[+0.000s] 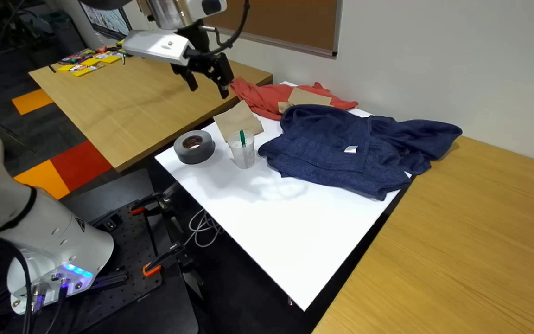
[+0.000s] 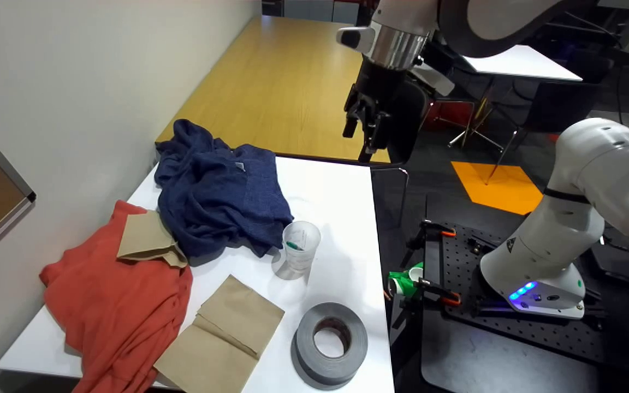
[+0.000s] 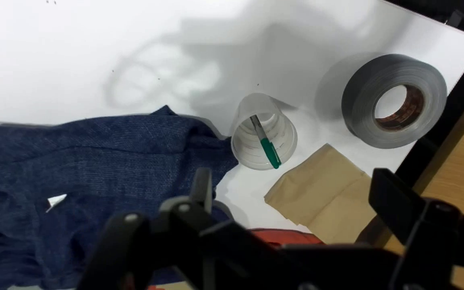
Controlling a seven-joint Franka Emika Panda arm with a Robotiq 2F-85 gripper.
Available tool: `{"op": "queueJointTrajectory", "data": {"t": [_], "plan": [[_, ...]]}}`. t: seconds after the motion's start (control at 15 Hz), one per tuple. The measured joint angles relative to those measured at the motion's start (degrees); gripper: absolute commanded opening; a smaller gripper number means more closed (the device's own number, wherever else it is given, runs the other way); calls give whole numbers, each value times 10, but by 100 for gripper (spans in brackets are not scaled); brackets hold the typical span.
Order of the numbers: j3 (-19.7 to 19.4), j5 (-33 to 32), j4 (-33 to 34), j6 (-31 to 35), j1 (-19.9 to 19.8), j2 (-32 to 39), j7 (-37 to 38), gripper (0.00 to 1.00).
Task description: Pick up the pen from the cup and put it on the table
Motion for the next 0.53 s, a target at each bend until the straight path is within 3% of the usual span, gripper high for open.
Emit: {"op": "queueJointTrajectory", "data": {"t": [0.27, 0.53], "plan": [[-4, 27, 0, 23, 22, 51, -101, 100], [0, 28, 0, 23, 20, 60, -103, 100]]}}
